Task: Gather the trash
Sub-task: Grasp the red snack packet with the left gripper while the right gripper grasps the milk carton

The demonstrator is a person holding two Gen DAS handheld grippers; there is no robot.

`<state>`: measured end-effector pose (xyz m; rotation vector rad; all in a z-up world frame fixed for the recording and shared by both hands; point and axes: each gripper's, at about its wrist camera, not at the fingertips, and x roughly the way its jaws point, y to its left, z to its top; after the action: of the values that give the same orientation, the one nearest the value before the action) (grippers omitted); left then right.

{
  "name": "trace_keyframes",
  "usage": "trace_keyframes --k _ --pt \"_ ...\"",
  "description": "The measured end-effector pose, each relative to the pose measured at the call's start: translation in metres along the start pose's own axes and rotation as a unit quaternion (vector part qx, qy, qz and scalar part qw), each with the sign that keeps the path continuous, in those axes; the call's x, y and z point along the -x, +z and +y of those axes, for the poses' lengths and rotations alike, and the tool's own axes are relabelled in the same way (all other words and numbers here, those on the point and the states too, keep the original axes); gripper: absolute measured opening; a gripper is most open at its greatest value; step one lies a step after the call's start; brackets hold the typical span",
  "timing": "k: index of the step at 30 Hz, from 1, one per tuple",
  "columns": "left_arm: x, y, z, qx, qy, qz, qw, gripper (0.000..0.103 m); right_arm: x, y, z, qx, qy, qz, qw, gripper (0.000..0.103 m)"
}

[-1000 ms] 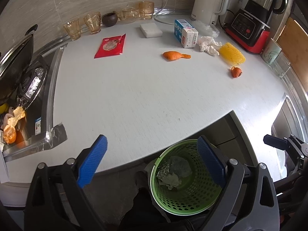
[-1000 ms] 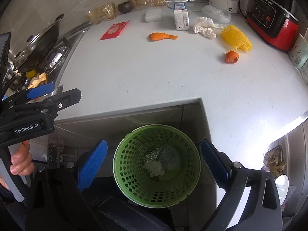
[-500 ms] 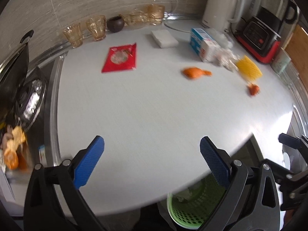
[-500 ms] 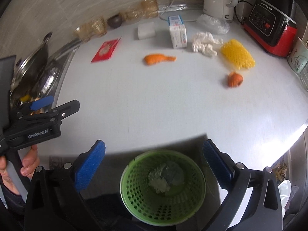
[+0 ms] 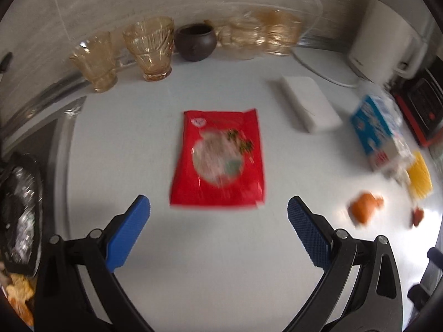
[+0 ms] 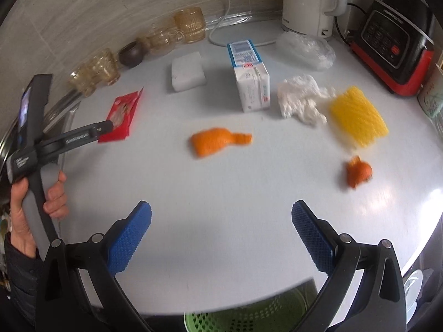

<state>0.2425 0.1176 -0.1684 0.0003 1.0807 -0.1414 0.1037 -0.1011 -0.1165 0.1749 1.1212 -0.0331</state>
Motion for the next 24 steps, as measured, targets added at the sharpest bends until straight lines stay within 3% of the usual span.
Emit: trace_keyframes --k 10,13,17,19,21,24 --pt "-0.055 0.034 -0.003 0.009 0.000 0.035 0.9994 0.095 -0.025 0.040 0.010 -0.002 -0.005 -0.006 1.000 0.101" --pt "-0.061 0.037 -0.005 0.014 0.001 0.036 0.9993 0.090 -0.029 0.047 0.009 -0.002 -0.013 -0.007 1.000 0.101" --pt "-0.061 0.042 -0.011 -0.006 0.018 0.036 0.9991 0.072 -0.029 0.055 0.005 -0.004 -0.022 -0.012 1.000 0.101" --pt "-0.058 0.043 -0.009 0.000 0.004 0.035 0.9994 0.061 -0.029 0.060 0.002 -0.001 -0.032 -0.016 0.999 0.101" --pt "-0.055 0.046 -0.007 0.008 -0.011 0.034 0.9993 0.042 -0.030 0.066 -0.001 0.003 -0.041 -0.020 0.999 0.101" --pt "-0.049 0.046 -0.004 0.005 -0.019 0.025 0.9995 0.023 -0.032 0.080 -0.008 0.005 -0.048 -0.031 0.998 0.101"
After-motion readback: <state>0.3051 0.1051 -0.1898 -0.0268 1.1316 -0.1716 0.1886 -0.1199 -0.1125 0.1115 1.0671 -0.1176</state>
